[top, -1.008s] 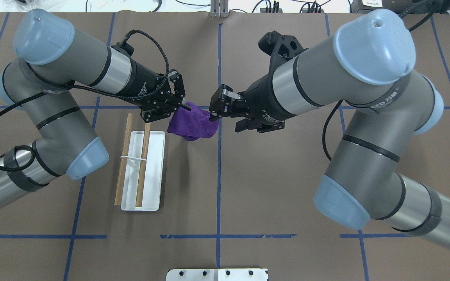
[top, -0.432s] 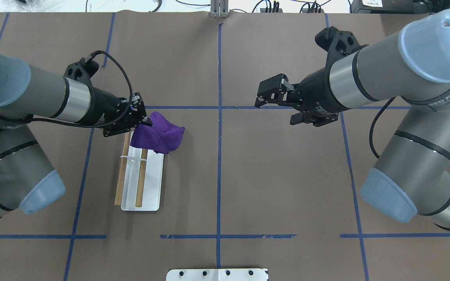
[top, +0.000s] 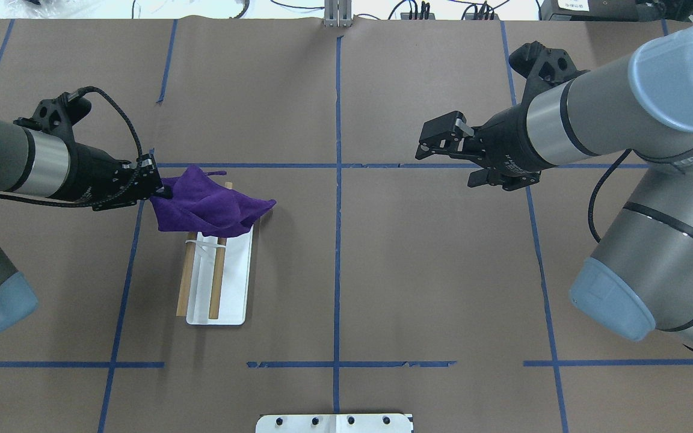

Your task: Hang towel on rack

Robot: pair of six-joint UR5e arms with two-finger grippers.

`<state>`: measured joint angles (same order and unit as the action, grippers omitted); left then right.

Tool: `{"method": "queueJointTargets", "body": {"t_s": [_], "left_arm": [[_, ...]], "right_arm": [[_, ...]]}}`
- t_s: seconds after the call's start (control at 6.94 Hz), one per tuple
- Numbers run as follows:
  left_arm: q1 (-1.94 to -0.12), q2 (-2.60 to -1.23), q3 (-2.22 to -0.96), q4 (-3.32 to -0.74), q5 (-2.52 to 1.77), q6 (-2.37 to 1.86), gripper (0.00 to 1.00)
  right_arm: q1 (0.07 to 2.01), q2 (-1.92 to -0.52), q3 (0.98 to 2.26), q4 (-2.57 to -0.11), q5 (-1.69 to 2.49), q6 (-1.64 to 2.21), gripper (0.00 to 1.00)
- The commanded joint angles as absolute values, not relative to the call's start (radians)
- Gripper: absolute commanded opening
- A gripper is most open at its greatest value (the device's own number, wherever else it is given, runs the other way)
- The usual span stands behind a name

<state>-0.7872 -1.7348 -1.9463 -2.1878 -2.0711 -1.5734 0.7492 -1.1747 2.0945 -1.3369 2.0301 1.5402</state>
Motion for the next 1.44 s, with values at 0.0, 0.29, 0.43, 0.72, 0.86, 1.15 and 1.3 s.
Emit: {"method": "queueJointTargets", "body": {"t_s": [0.0,0.29,0.43,0.72,0.86,1.15,1.3], "left_arm": [[-0.793,-1.724,-1.925,-2.191,-2.072,-1.554,0.00],[-0.787,-1.732,-1.892,-2.192,-2.069,-1.554,0.22],[-0.787,-1.732,-1.881,-2.192,-2.065,-1.554,0.42],[-0.787,-1.729,-1.879,-2.194,-2.063,-1.560,1.00],[-0.787,-1.726,-1.873,-2.194,-2.063,-1.557,1.00],[-0.793,-1.727,-1.862,-2.188,-2.072,-1.516,1.00],[-0.802,-1.718,-1.861,-2.169,-2.075,-1.350,1.00]], "right_arm": [[0.756,-1.181,2.094,-1.338,2.025,1.540,1.00],[0.768,-1.199,2.094,-1.338,2.025,1.540,1.00],[0.769,-1.201,2.094,-1.338,2.025,1.540,1.00],[0.772,-1.201,2.094,-1.338,2.023,1.540,1.00],[0.775,-1.204,2.094,-1.336,2.023,1.540,1.00],[0.828,-1.285,2.094,-1.338,2.026,1.536,1.00],[0.856,-1.330,2.094,-1.338,2.026,1.516,1.00]]}}
